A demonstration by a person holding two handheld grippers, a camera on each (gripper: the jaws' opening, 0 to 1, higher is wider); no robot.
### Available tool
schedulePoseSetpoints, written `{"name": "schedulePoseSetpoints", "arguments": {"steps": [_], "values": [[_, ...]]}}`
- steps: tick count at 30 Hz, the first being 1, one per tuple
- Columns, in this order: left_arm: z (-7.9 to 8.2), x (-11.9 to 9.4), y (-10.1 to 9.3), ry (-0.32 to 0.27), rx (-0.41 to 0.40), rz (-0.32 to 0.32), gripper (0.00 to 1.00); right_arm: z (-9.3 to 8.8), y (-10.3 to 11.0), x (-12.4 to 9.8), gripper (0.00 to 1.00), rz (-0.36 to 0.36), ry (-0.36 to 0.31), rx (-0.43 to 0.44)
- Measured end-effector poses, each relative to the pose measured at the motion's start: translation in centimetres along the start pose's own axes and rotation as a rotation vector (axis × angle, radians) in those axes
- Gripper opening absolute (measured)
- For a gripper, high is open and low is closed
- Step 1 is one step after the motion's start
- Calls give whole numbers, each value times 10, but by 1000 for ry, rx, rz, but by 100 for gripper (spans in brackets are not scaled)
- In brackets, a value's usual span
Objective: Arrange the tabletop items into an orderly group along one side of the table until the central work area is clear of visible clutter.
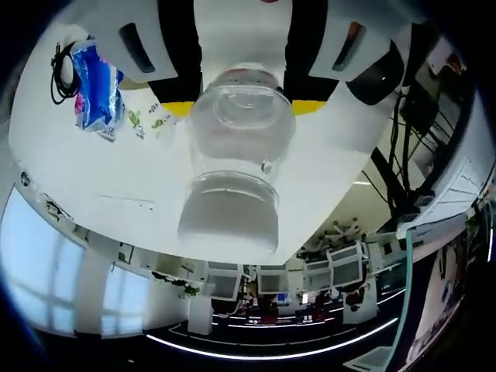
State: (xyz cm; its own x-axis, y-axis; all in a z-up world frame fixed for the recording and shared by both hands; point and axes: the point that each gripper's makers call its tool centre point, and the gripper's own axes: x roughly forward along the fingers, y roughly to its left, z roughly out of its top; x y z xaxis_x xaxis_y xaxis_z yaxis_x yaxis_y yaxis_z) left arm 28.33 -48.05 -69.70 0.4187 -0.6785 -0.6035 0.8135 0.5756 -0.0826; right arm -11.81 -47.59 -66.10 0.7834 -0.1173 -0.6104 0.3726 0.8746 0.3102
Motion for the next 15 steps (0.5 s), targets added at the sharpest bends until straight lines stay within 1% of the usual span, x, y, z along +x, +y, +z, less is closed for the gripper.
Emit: {"name": "schedulePoseSetpoints", "arguments": {"steps": [6,13,15], "values": [[0,2,0,7,-14,-9,41,1,2,2,73,5,3,-2],[-2,2,-1,19,-27,-33,41,1,3,4,73,11,5,-6],[-3,2,-2,24,-28,-43,43,2,3,4,73,12,4,-7]]}}
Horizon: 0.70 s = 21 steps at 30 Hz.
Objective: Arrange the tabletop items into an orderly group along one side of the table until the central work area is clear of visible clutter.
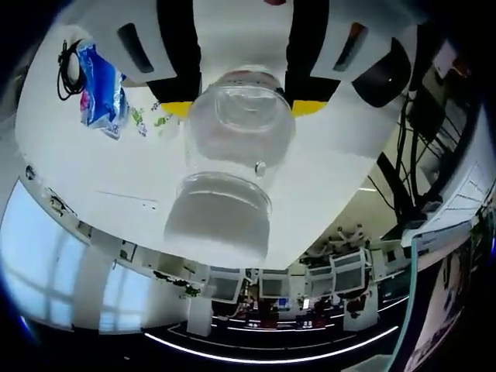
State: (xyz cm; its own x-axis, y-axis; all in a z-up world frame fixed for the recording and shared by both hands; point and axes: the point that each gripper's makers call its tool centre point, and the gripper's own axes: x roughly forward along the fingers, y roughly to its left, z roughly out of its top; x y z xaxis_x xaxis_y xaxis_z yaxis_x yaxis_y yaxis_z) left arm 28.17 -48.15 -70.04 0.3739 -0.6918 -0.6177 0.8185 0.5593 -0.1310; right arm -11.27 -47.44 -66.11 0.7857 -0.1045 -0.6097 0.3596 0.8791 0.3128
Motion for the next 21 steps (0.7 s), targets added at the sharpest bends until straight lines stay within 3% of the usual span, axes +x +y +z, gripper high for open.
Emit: {"name": "schedulePoseSetpoints", "arguments": {"steps": [7,21], "values": [[1,-4,-1,-7,6,-17,47,3,2,1,73,6,-5,-7],[-3,-31,1,-30,16,-44,49,2,9,7,73,20,-13,-16]]}}
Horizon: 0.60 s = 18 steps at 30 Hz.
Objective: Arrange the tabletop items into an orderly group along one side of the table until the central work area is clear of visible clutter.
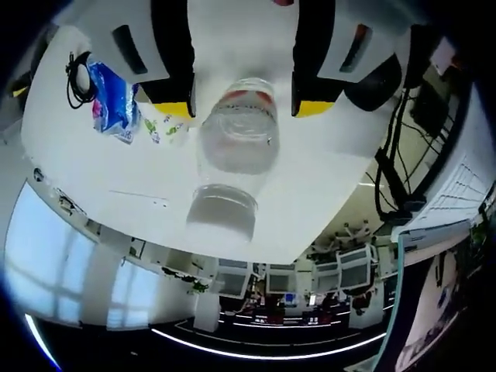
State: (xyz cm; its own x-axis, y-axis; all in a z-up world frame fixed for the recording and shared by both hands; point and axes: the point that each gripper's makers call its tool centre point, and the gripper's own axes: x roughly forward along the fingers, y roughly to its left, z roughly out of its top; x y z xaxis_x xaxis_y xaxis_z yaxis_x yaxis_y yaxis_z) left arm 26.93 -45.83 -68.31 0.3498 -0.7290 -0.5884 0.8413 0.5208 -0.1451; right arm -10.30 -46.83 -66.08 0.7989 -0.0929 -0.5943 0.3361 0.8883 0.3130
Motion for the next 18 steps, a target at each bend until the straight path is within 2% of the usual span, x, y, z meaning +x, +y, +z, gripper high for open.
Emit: {"name": "schedulePoseSetpoints", "arguments": {"steps": [6,18], "values": [[-8,-13,-1,-3,-10,-6,49,-3,3,2,73,6,0,3],[-37,-41,-4,21,-13,-19,49,-4,4,4,73,12,-8,7]]}}
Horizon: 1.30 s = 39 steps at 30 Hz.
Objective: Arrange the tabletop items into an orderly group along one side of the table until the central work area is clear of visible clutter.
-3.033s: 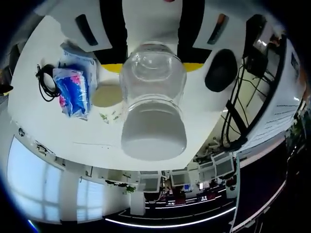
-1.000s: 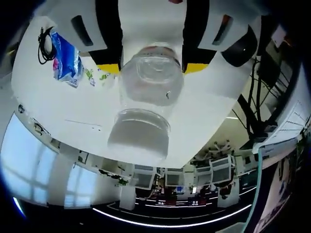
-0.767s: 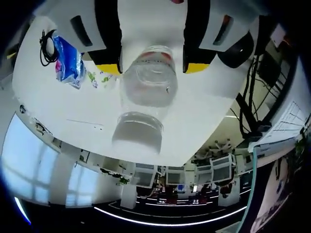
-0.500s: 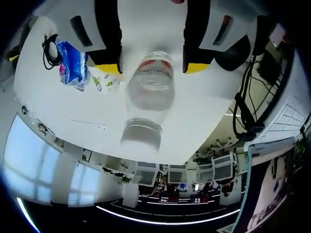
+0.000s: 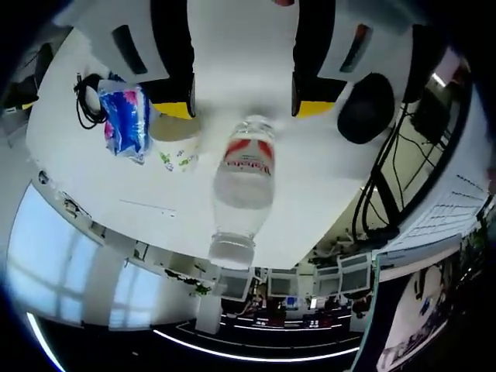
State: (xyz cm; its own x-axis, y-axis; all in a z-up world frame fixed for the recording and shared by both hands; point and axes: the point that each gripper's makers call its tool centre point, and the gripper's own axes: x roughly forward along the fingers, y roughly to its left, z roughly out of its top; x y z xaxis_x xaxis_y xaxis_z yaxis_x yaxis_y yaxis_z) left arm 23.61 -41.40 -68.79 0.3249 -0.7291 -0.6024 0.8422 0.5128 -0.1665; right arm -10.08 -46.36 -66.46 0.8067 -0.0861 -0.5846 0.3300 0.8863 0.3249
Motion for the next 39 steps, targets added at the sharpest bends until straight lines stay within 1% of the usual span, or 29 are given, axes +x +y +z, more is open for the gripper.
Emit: {"name": "schedulePoseSetpoints", "arguments": {"steps": [6,17,23,32,34,39], "values": [[-13,-16,-4,17,20,-9,50,0,1,3,73,10,0,2],[-32,-43,-13,21,56,-37,50,0,6,13,72,36,11,-7],[-45,-53,-14,35,70,-53,50,-2,10,19,72,51,21,-13],[-60,-71,-18,47,107,-82,50,-3,19,33,72,81,51,-38],[-65,-75,-21,54,123,-93,50,-2,22,37,72,86,55,-44],[-74,-81,-20,64,154,-105,50,3,29,48,71,103,67,-62]]}}
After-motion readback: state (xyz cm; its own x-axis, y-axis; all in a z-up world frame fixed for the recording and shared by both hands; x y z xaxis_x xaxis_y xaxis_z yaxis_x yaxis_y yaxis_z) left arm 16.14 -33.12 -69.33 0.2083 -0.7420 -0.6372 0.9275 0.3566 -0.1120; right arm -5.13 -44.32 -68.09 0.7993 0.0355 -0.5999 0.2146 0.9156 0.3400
